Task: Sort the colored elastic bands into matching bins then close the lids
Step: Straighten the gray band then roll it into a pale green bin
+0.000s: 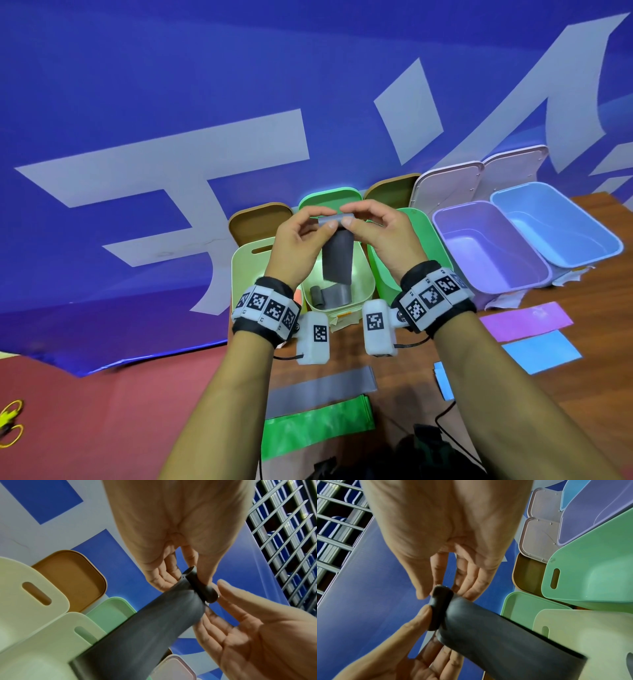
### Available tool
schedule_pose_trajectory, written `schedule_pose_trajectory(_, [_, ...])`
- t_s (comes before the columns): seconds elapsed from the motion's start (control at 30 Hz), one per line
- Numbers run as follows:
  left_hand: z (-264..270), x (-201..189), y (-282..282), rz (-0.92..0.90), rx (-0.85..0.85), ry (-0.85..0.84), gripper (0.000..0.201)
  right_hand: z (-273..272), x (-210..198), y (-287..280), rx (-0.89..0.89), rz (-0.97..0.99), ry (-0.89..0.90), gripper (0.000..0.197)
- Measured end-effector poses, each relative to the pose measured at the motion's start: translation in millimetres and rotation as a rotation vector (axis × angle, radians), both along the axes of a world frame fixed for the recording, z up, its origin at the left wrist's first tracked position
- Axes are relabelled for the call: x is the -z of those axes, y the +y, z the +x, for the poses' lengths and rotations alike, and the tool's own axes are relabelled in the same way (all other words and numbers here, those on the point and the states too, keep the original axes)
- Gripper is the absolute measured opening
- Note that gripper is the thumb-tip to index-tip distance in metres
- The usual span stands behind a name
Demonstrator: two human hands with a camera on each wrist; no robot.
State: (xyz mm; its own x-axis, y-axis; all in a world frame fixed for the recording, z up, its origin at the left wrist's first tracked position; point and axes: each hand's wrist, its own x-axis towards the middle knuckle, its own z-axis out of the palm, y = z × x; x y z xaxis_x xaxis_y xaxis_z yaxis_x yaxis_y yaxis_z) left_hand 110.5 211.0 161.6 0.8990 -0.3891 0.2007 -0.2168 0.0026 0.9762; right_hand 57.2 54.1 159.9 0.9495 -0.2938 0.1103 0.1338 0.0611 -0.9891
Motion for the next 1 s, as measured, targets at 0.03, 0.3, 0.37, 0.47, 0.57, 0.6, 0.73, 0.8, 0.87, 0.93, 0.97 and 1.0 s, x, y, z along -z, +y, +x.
schedule_pose_trajectory(0.03, [0,0,0,-0.006,-0.001,-0.004,0.015,1,0,0,0.003,0.001,0.004,0.019])
schedule_pose_trajectory(0.3, [-1,3,-2,0.039,-0.026,0.074,0.009,-1,-2,1,-0.006,-0.049,0.018,0.016])
schedule_pose_trajectory(0.37, [0,5,-1,0.054,-0.023,0.069,0.008,-2,0,2,-0.021,-0.056,0.039,0.018])
schedule_pose_trajectory(0.47, [1,8,2,0.042,-0.026,0.050,0.003,-3,1,3,-0.028,-0.013,0.045,0.022])
schedule_pose_trajectory(0.57, [-2,8,2,0.011,-0.029,0.047,0.007,-2,2,4,-0.021,0.011,0.053,0.018])
schedule_pose_trajectory(0.6, [-4,7,2,0.002,-0.034,0.047,0.010,-2,3,5,-0.028,0.006,0.064,0.015])
schedule_pose_trajectory(0.73, [-5,8,5,-0.009,-0.049,0.078,0.022,-3,8,5,-0.046,-0.007,0.070,0.014])
schedule_pose_trajectory(0.8, [-6,9,6,0.007,-0.044,0.117,0.018,-4,8,5,-0.040,-0.001,0.055,0.016])
schedule_pose_trajectory(0.87, [-8,10,4,0.033,-0.032,0.148,0.013,-4,7,5,-0.040,-0.008,0.048,0.019])
schedule_pose_trajectory(0.93, [-10,11,3,0.047,-0.040,0.148,0.013,-4,6,4,-0.052,-0.021,0.051,0.022])
schedule_pose_trajectory(0.97, [-10,10,3,0.044,-0.042,0.141,0.012,-4,6,4,-0.058,-0.020,0.052,0.024])
schedule_pose_trajectory(1.0, [-10,9,3,0.037,-0.042,0.135,0.010,-5,6,4,-0.062,-0.012,0.051,0.025])
